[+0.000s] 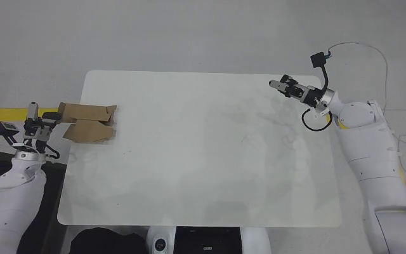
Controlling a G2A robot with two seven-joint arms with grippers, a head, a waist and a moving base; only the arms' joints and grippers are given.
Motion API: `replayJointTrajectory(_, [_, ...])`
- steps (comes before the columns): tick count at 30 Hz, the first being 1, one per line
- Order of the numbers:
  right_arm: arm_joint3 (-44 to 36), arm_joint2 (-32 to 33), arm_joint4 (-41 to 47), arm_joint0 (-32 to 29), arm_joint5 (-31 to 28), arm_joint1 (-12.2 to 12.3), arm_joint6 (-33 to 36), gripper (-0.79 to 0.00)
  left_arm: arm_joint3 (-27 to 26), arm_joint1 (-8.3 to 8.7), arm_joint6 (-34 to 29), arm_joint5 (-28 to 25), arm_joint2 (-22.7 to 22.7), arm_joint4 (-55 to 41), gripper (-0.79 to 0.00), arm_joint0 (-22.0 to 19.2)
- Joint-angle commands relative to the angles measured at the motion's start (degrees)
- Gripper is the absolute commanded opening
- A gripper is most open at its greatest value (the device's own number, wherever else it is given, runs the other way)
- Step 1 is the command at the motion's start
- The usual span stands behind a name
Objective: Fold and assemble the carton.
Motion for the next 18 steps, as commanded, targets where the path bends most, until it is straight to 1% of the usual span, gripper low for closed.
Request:
replayJointTrajectory(1, [0.0,0.0,0.0,0.0,0.0,0.0,0.0,0.0,0.7,0.07,-0.2,-0.3,-0.9,0.7,0.0,0.2])
replayJointTrajectory(5, [0.0,0.0,0.0,0.0,0.0,0.0,0.0,0.0,2.1,0.25,-0.3,-0.3,-2.4,3.0,0.0,0.5])
replayJointTrajectory(10, [0.0,0.0,0.0,0.0,0.0,0.0,0.0,0.0,3.1,0.35,1.2,1.4,-3.4,6.7,0.0,1.2])
replayJointTrajectory(15, [0.0,0.0,0.0,0.0,0.0,0.0,0.0,0.0,2.9,-0.12,3.3,2.3,-4.6,5.8,0.0,2.6])
replayJointTrajectory(18, [0.0,0.0,0.0,0.0,0.0,0.0,0.0,0.0,3.2,-0.38,4.5,3.7,-4.9,7.1,0.0,2.9])
